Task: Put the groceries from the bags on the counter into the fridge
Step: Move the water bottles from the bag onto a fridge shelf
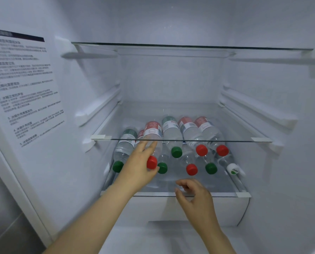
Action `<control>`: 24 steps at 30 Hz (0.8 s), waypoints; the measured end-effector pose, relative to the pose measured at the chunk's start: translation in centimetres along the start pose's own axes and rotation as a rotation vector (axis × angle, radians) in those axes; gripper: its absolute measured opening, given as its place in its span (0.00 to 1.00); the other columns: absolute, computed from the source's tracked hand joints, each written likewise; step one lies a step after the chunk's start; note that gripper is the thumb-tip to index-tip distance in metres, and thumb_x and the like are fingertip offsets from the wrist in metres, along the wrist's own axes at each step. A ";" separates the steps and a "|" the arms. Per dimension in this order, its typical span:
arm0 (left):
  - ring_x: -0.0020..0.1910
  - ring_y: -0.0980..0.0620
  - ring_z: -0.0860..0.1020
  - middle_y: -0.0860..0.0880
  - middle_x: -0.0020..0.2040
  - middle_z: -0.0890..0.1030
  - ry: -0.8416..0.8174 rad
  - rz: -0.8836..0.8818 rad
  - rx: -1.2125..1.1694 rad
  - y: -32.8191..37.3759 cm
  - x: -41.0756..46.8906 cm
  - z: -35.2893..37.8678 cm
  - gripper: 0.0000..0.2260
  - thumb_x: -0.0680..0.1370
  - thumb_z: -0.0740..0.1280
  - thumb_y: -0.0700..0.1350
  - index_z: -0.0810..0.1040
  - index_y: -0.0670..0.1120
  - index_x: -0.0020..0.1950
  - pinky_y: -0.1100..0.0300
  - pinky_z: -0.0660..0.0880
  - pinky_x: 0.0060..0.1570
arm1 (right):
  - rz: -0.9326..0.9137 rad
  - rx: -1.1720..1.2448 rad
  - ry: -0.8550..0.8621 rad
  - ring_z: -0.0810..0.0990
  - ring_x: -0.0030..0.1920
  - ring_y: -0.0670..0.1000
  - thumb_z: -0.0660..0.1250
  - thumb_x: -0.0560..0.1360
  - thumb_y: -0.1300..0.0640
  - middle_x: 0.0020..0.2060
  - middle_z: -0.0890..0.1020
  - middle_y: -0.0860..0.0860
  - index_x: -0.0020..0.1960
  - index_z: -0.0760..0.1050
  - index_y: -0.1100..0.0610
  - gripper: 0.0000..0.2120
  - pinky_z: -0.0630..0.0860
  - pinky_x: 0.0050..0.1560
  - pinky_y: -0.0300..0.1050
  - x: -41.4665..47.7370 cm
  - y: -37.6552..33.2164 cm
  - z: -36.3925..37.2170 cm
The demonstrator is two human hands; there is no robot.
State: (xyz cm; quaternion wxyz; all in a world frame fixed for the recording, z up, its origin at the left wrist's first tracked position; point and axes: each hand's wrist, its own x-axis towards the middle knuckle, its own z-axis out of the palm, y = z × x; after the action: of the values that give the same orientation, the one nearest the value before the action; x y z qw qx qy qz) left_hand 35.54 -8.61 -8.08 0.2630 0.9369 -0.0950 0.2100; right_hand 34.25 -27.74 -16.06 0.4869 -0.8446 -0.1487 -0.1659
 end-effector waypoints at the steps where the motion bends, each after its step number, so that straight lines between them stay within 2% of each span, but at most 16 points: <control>1: 0.75 0.55 0.55 0.56 0.78 0.52 -0.049 0.017 -0.002 -0.2 0.2 -0.5 0.38 0.73 0.72 0.49 0.55 0.54 0.77 0.66 0.56 0.69 | 0.003 0.000 -0.004 0.76 0.49 0.36 0.71 0.73 0.57 0.45 0.79 0.38 0.49 0.78 0.47 0.07 0.71 0.44 0.25 0.0 0.0 0.0; 3: 0.76 0.57 0.51 0.58 0.78 0.47 -0.156 0.041 0.008 -0.8 0.6 -1.3 0.39 0.73 0.71 0.53 0.50 0.57 0.77 0.66 0.53 0.69 | -0.001 0.004 0.002 0.76 0.49 0.36 0.71 0.73 0.57 0.45 0.78 0.37 0.49 0.78 0.46 0.08 0.71 0.45 0.25 -0.1 0.0 0.0; 5: 0.77 0.57 0.48 0.60 0.78 0.43 -0.249 0.026 -0.013 -1.5 1.0 -1.8 0.36 0.77 0.67 0.51 0.48 0.60 0.77 0.65 0.52 0.70 | -0.005 0.002 0.007 0.76 0.49 0.36 0.72 0.73 0.57 0.44 0.78 0.37 0.48 0.78 0.46 0.08 0.71 0.45 0.26 -0.1 0.0 -0.1; 8: 0.76 0.58 0.47 0.62 0.77 0.42 -0.295 -0.005 -0.074 -1.9 1.1 -1.8 0.33 0.79 0.64 0.49 0.47 0.62 0.77 0.62 0.52 0.72 | 0.004 0.010 0.008 0.77 0.48 0.38 0.72 0.72 0.58 0.45 0.78 0.37 0.49 0.78 0.46 0.08 0.72 0.45 0.26 -0.1 -0.2 -0.1; 11: 0.76 0.58 0.49 0.60 0.78 0.46 -0.238 -0.026 -0.143 -2.0 1.0 -1.3 0.31 0.79 0.64 0.49 0.50 0.62 0.76 0.56 0.58 0.73 | 0.019 0.019 0.002 0.77 0.48 0.38 0.72 0.73 0.58 0.45 0.78 0.37 0.49 0.79 0.47 0.08 0.72 0.44 0.25 0.0 -0.3 -0.2; 14: 0.75 0.57 0.56 0.59 0.77 0.55 -0.110 -0.056 -0.202 -2.1 1.0 -0.9 0.28 0.79 0.66 0.46 0.60 0.57 0.76 0.61 0.62 0.69 | 0.020 0.030 0.004 0.76 0.49 0.37 0.72 0.73 0.58 0.45 0.79 0.38 0.49 0.79 0.47 0.08 0.72 0.45 0.26 0.0 -0.2 -0.2; 16: 0.73 0.55 0.62 0.56 0.75 0.61 -0.029 -0.085 -0.198 -2.1 1.2 -0.7 0.25 0.78 0.67 0.43 0.66 0.53 0.74 0.58 0.65 0.69 | 0.017 0.034 0.008 0.76 0.50 0.36 0.72 0.73 0.58 0.45 0.79 0.38 0.49 0.79 0.48 0.08 0.72 0.46 0.26 0.1 -0.2 -0.2; 18: 0.71 0.52 0.66 0.53 0.73 0.66 0.029 -0.101 -0.154 -2.1 1.5 -0.4 0.23 0.78 0.67 0.42 0.69 0.50 0.72 0.58 0.65 0.69 | 0.025 0.031 0.004 0.76 0.50 0.36 0.72 0.73 0.57 0.45 0.79 0.38 0.49 0.79 0.48 0.07 0.72 0.46 0.26 0.0 -0.3 -0.2; 21: 0.68 0.50 0.70 0.49 0.69 0.72 0.098 -0.117 -0.124 -2.0 1.6 0.0 0.20 0.78 0.66 0.39 0.72 0.47 0.70 0.66 0.62 0.65 | 0.039 0.023 0.005 0.76 0.48 0.36 0.72 0.73 0.56 0.45 0.79 0.37 0.49 0.79 0.47 0.07 0.72 0.44 0.26 0.0 -0.5 -0.2; 24: 0.68 0.49 0.70 0.48 0.68 0.74 0.125 -0.129 -0.110 -1.9 1.4 0.4 0.20 0.78 0.67 0.40 0.72 0.47 0.70 0.66 0.61 0.64 | 0.055 0.025 -0.006 0.76 0.48 0.36 0.72 0.73 0.56 0.45 0.79 0.37 0.49 0.79 0.47 0.07 0.73 0.44 0.26 0.0 -0.6 -0.3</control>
State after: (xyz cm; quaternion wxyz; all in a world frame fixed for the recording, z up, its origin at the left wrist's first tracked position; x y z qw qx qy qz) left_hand 37.47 -7.33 -8.63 0.3322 0.9103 -0.0293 0.2450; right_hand 34.00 -27.74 -15.45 0.5013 -0.8427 -0.1291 -0.1479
